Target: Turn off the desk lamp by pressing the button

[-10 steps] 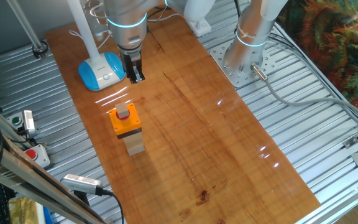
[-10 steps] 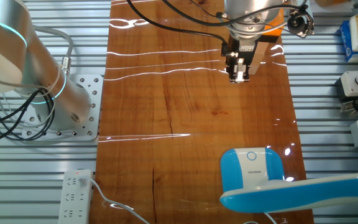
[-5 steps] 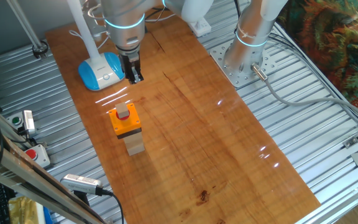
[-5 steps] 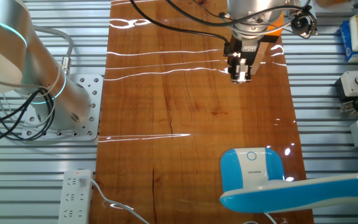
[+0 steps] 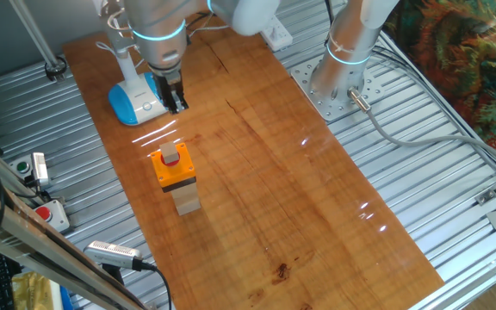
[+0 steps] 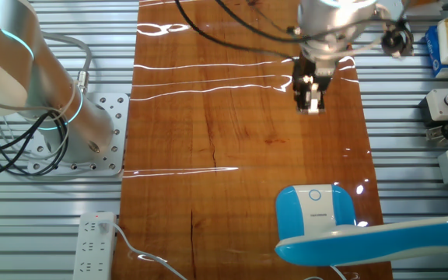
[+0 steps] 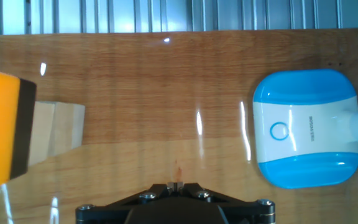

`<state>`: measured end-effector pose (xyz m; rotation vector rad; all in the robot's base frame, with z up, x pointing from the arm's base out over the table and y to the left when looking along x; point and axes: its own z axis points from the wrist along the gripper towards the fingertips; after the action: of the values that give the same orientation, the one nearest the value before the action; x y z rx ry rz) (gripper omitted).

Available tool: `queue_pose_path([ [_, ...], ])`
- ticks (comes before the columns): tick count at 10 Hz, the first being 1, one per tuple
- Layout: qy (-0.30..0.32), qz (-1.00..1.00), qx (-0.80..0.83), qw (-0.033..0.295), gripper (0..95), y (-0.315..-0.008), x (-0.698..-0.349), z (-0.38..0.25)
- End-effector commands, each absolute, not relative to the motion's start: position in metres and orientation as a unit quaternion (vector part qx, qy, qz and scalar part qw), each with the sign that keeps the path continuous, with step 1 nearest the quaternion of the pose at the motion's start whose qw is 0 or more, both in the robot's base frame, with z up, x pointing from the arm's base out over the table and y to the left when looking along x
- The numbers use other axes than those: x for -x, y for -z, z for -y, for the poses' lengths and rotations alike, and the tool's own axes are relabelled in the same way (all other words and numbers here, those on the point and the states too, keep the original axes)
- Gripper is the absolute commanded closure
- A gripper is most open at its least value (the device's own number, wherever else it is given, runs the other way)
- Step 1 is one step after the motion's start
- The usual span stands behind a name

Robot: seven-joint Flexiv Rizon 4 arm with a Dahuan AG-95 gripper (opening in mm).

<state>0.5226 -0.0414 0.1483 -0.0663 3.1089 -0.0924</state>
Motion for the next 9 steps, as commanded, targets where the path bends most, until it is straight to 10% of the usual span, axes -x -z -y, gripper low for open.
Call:
queue_pose_path([
  [1, 0.030, -0.999, 0.039, 0.013, 95.0, -0.137, -0.536, 0.064],
  [9, 0.029, -0.972, 0.233, -0.014, 95.0, -0.094, -0.568, 0.127],
])
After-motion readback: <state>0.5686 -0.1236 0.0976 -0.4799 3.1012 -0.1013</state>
